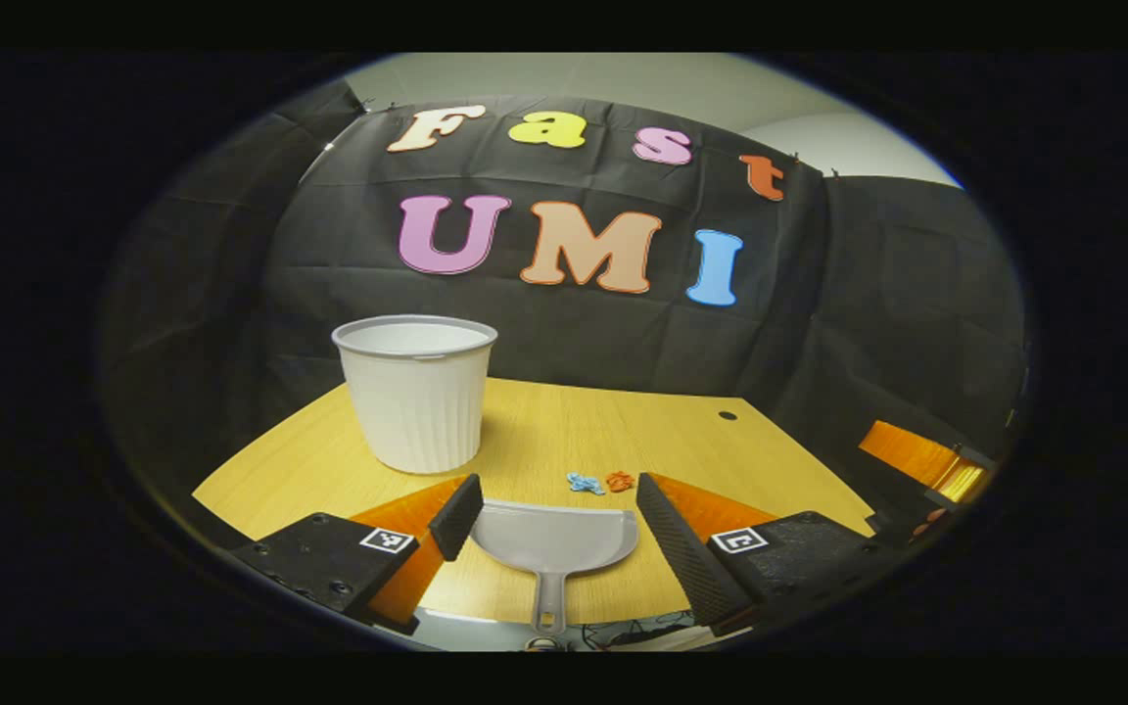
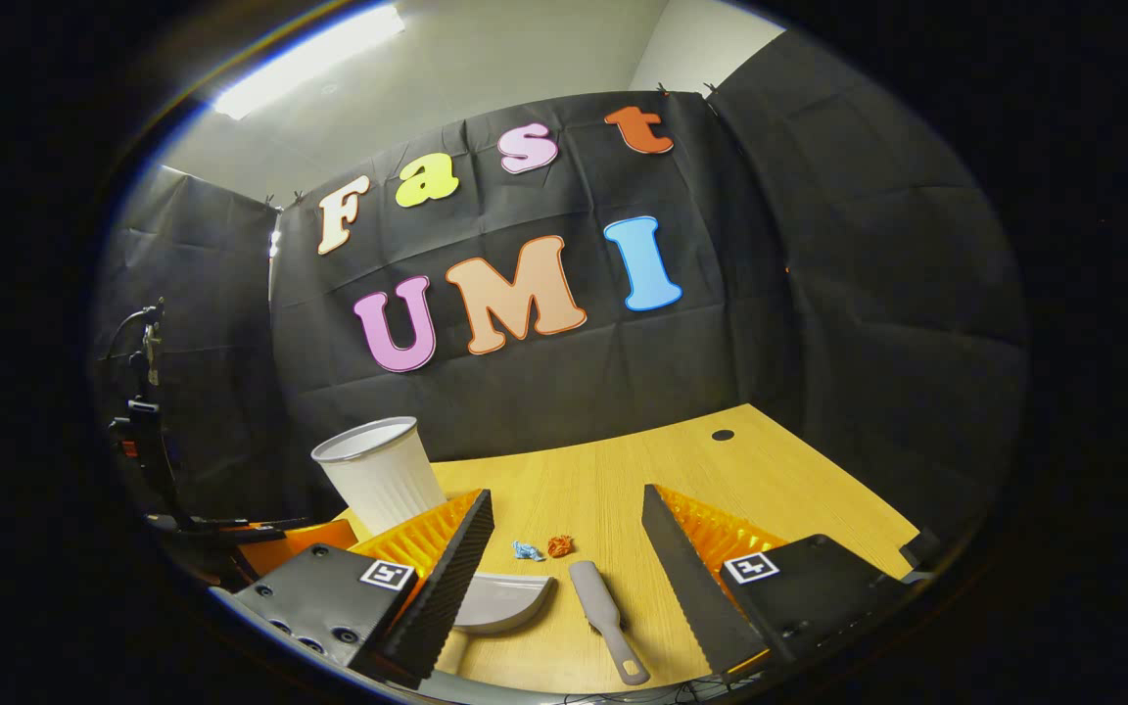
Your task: Pick up the small broom and dustpan from the desktop, sweep the trash into the dustpan with the broom, and then empty the trash into the garbage bin.
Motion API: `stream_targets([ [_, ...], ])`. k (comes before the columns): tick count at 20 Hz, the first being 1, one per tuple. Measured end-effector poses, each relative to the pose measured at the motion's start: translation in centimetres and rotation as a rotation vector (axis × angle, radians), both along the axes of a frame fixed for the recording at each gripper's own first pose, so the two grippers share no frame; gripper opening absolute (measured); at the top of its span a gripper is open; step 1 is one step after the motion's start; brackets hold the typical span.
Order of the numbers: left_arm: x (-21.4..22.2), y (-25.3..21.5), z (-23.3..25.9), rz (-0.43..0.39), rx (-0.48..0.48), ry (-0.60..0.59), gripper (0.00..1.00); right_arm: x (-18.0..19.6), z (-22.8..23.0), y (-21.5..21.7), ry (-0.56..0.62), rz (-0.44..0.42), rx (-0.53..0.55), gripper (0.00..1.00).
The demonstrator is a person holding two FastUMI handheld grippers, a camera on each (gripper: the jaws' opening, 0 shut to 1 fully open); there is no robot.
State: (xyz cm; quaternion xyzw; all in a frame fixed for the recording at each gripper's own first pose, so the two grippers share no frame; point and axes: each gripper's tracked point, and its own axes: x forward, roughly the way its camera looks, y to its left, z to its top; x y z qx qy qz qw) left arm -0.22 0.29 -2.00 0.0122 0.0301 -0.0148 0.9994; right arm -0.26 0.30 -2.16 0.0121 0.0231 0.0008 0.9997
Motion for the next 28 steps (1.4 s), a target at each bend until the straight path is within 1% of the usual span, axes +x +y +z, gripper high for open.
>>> stream_targets([
  [5,-0.1,0.3,-0.4,0.009,0.009,0.003,0.95,0.1,0.0,0.5,0.001,0.012,-0.016,0.98],
  [8,0.0,0.1,-1.7,-0.001,0.019,0.043,0.93,1.0,-1.2,0.5,0.038,0.020,-0.025,0.98],
  [12,0.5,0.3,-6.0,0.000,0.077,0.182,0.94,2.1,-6.3,-0.4,0.214,0.025,-0.030,0.99],
  [13,0.7,0.1,-7.5,-0.015,0.081,0.230,0.94,2.6,-7.6,-0.8,0.255,0.026,-0.036,0.99],
  [14,0.8,-0.1,-8.7,-0.024,0.076,0.266,0.95,3.0,-8.9,-1.1,0.300,0.027,-0.045,0.99],
  [15,1.0,-0.2,-9.8,-0.032,0.068,0.300,0.95,3.4,-10.3,-1.4,0.340,0.028,-0.059,0.95],
  [16,1.3,-0.3,-11.0,-0.032,0.059,0.343,0.95,3.5,-11.8,-1.8,0.392,0.031,-0.077,0.95],
  [17,1.4,-0.3,-12.1,-0.031,0.048,0.390,0.95,3.8,-13.3,-2.0,0.437,0.036,-0.095,0.99],
  [19,1.3,-0.1,-14.1,-0.022,0.019,0.458,0.96,4.5,-16.2,-2.8,0.530,0.040,-0.124,0.99],
  [21,1.6,0.3,-15.9,-0.007,0.013,0.511,0.96,5.0,-18.7,-3.2,0.611,0.045,-0.137,0.99],
  [23,1.9,0.8,-18.0,0.002,0.031,0.582,0.96,5.7,-20.6,-3.7,0.680,0.041,-0.153,0.99],
  [25,2.1,1.1,-19.6,0.005,0.074,0.650,0.96,6.3,-22.1,-4.3,0.742,0.042,-0.162,0.99],
  [26,2.2,1.3,-20.2,0.010,0.103,0.684,0.96,6.6,-22.6,-4.4,0.766,0.047,-0.165,0.95],
  [27,2.5,1.5,-20.8,0.014,0.120,0.708,0.96,6.9,-23.1,-4.6,0.791,0.053,-0.171,0.99],
  [28,2.8,1.5,-21.2,0.016,0.128,0.731,0.97,6.8,-23.4,-4.7,0.813,0.056,-0.180,0.99],
])
